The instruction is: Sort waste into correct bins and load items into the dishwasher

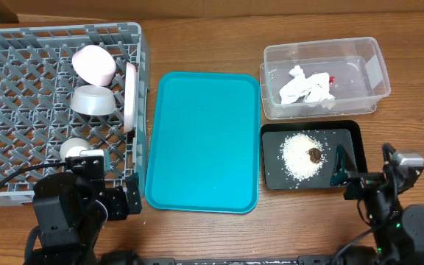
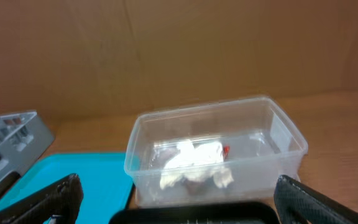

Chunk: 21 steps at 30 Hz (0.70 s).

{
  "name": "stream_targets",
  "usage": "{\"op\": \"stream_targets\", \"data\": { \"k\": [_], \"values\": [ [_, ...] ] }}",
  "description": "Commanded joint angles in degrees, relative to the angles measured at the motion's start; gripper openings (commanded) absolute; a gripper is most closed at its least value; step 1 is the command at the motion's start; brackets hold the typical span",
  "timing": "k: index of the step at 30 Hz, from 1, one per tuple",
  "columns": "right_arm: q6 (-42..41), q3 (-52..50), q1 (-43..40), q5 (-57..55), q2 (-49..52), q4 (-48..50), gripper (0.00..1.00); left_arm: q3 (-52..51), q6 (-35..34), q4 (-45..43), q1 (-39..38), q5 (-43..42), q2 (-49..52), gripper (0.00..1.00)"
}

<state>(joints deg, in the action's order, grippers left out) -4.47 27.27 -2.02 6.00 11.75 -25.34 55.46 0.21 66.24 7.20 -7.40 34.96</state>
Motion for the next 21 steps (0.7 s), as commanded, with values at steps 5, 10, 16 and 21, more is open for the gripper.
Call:
{"op": "stream_targets", "data": {
  "k": [5,10,16,21],
  "values": [
    [0.0,-14.8,1.9,0.5,-5.0,22.3,1.00,-0.2,1.1,0.0,-0.2,0.5,-0.5,1.00],
    [0.3,-23.2,1.9,0.0,-8.4,34.9,1.00,-0.2,1.1,0.0,-0.2,0.5,-0.5,1.00],
    [5.0,-26.8,1.9,1.0,-11.6,31.9,1.00,-0.2,1.1,0.0,-0.2,0.5,-0.5,1.00],
    [7.9,-26.8,1.9,1.8,-11.6,22.2,1.00,-0.2,1.1,0.0,-0.2,0.5,-0.5,1.00]
  ]
}}
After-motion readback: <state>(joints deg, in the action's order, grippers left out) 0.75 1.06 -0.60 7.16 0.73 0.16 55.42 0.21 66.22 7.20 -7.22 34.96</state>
